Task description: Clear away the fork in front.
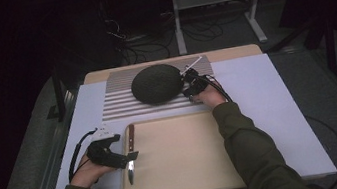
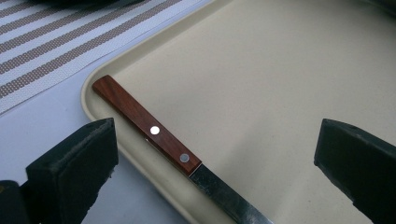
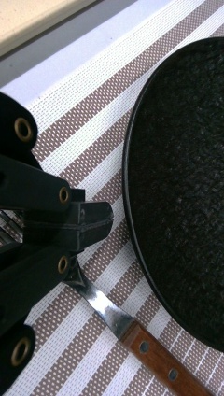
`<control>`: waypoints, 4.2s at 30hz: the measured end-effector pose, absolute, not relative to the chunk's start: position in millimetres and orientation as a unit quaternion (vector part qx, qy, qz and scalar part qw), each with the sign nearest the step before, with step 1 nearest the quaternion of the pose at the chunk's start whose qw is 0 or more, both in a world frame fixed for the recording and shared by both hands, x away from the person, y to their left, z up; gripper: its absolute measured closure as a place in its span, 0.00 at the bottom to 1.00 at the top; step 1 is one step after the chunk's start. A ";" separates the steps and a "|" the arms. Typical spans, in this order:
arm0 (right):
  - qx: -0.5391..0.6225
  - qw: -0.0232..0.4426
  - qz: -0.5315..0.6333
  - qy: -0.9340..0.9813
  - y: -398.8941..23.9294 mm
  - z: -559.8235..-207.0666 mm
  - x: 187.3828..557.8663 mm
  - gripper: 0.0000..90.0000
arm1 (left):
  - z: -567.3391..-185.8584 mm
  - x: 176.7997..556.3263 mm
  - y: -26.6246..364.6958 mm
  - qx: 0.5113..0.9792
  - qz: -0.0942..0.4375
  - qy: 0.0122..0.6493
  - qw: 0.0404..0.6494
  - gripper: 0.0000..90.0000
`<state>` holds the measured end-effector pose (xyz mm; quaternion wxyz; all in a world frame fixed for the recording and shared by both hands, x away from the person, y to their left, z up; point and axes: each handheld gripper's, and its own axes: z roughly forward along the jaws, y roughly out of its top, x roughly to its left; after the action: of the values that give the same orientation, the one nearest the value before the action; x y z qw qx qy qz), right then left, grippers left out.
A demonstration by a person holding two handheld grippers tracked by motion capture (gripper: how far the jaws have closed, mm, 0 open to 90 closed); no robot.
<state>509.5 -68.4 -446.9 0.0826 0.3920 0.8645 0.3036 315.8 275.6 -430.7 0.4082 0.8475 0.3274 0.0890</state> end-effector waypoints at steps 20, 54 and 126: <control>0.403 0.091 0.281 0.866 -75.0 -446.8 509.8 0.99 | -430.9 315.5 275.2 0.847 0.088 0.328 0.408 0.00; 0.439 0.117 0.246 0.856 -116.4 -443.5 508.7 0.99 | -431.4 315.2 275.7 0.847 0.086 0.330 0.409 0.00; 0.421 0.123 0.367 0.821 -202.3 -446.0 300.5 0.00 | -433.8 320.1 286.3 0.845 0.107 0.312 0.420 0.00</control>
<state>300.5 -202.3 -446.0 0.1225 0.4210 0.8206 0.3665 320.1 286.3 -433.8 0.4200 0.8455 0.3121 0.1067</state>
